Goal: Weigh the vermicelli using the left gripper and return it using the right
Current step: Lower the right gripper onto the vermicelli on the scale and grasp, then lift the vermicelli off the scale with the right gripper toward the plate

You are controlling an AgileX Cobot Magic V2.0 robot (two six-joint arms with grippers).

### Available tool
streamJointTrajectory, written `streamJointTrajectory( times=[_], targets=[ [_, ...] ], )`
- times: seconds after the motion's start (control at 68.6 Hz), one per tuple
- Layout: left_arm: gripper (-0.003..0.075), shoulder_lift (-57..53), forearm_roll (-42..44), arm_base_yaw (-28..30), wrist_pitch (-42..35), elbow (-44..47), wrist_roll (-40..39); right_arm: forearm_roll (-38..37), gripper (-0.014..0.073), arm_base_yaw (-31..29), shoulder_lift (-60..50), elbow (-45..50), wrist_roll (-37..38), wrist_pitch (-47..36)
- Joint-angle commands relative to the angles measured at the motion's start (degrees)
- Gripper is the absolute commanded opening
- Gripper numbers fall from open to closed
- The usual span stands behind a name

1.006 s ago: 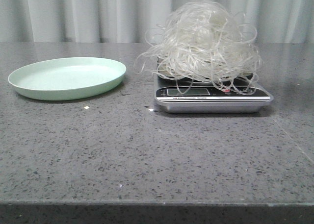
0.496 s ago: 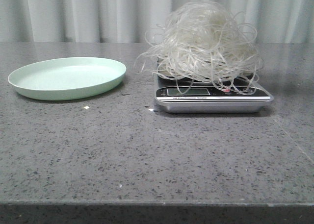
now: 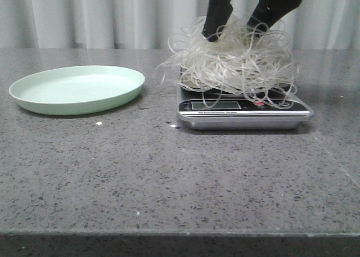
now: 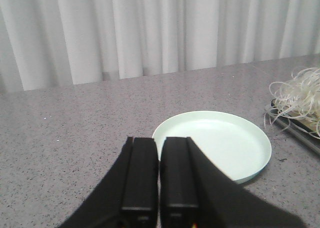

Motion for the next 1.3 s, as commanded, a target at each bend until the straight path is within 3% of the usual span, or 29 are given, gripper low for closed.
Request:
streamJointTrajectory(
  times=[0.0, 0.189, 0.248, 0.481, 0.86, 1.283],
  targets=[
    [0.0136, 0.62, -0.03, 0.23, -4.31, -1.54, -0.43, -1.02, 0.0580, 0.12, -0.49, -1.79, -0.82, 0.83],
    [0.0136, 0.62, -0.03, 0.23, -4.31, -1.54, -0.43, -1.49, 0.0573, 0.12, 1.70, -1.79, -0.82, 2.49],
    [0.0136, 0.62, -0.03, 0.23, -4.31, -1.54, -0.43, -1.49, 0.0527, 0.12, 1.95, -1.79, -0.82, 2.50],
    [0.0137, 0.62, -0.03, 0.23, -3.59, -1.54, -0.43, -1.49, 0.0138, 0.12, 1.95, -1.79, -0.82, 3.23],
    [0.0136, 0.62, -0.03, 0.23, -3.61, -1.54, -0.43, -1.49, 0.0159, 0.12, 0.50, -6.08, -0.82, 6.64],
    [0.0137, 0.62, -0.03, 0.23, -3.61, -1.54, -0.43, 1.17, 0.0159, 0.14, -1.62, -26.37, -0.82, 12.02]
  ],
)
